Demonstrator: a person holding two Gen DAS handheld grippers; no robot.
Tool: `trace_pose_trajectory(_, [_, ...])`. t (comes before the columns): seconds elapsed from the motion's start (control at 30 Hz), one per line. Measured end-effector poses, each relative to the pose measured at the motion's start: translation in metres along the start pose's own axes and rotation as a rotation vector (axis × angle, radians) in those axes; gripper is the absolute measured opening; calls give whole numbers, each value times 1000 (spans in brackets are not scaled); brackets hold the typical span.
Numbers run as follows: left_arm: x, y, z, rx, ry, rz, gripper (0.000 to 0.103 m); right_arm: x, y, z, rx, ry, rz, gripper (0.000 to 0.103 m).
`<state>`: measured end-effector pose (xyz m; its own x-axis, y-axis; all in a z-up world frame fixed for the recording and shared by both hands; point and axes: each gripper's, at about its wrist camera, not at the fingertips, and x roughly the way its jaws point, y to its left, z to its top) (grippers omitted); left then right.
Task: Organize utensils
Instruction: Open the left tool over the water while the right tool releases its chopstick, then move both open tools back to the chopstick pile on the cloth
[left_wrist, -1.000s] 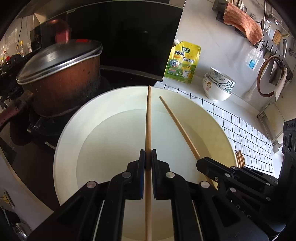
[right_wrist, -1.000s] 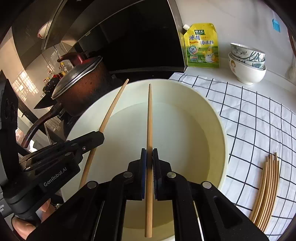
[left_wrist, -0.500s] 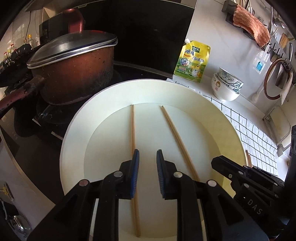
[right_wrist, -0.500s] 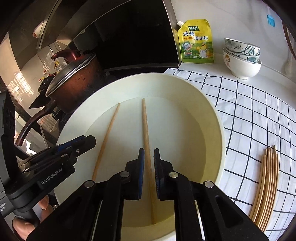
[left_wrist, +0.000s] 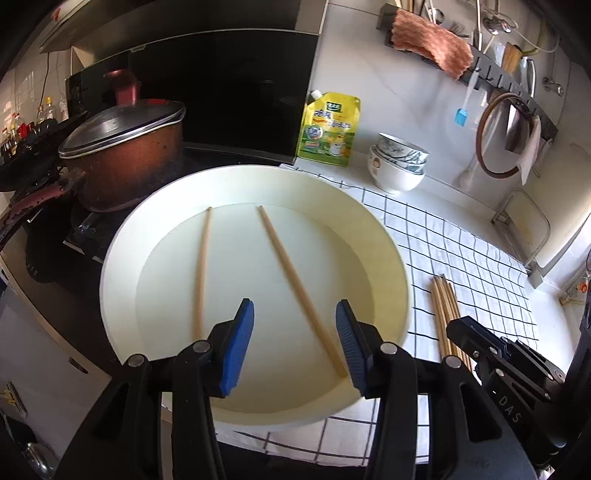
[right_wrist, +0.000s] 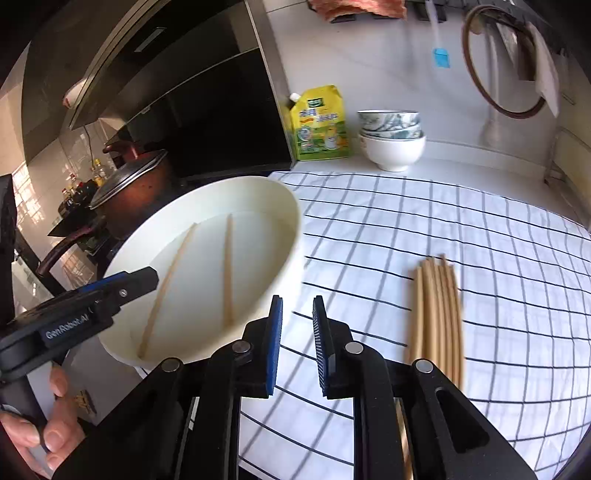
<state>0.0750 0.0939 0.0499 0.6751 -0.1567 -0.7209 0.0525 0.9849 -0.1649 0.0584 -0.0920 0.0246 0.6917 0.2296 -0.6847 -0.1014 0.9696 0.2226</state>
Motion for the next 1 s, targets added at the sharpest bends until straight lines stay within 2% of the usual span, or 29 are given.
trace_pose_trajectory(0.13, [-9, -32, -12, 43, -12, -40, 55, -25, -32, -16, 38, -16, -61, 21])
trace_pose_trajectory(0.23, [-14, -58, -24, 85, -10, -67, 56, -39, -53, -28, 56, -27, -112, 25])
trace_pose_trajectory(0.3, [-16, -74, -31, 114, -3, -85, 57, -44, -65, -35, 75, -27, -133, 25])
trace_pose_trajectory(0.4, [-18, -94, -42, 147, -4, -112, 65, -47, -82, -48, 97, -23, -164, 27])
trace_pose_trajectory(0.53, [-13, -111, -53, 169, 19, -124, 66, -47, -95, -59, 109, -3, -178, 27])
trace_pose_trajectory(0.67, [-1, -123, -69, 185, 56, -118, 66, -45, -102, -65, 105, 4, -195, 32])
trace_pose_trajectory(0.83, [20, -125, -84, 156, 129, -109, 69, -39, -112, -70, 100, 23, -201, 33])
trace_pose_trajectory(1.0, [30, -120, -91, 125, 137, -72, 74, -29, -116, -73, 89, 53, -200, 34])
